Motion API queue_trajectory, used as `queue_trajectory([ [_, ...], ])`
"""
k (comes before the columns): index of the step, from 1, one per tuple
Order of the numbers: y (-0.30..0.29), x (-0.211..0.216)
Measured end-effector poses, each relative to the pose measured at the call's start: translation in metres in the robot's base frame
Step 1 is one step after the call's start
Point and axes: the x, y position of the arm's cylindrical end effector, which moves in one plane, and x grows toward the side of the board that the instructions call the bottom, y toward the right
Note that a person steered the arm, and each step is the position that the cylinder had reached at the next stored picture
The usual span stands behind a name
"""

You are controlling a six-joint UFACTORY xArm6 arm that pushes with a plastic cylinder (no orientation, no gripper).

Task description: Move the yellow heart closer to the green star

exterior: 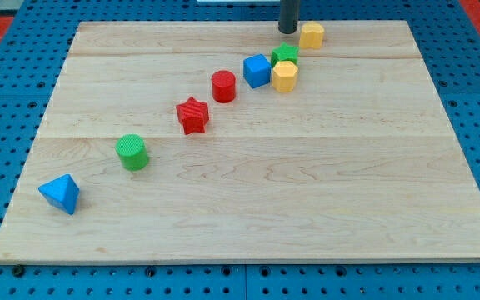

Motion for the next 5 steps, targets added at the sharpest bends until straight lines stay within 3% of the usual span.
queue_trajectory([
  [1, 0.075, 0.009],
  [2, 0.067, 0.063],
  [4, 0.057, 0.011],
  [5, 0.028, 0.029],
])
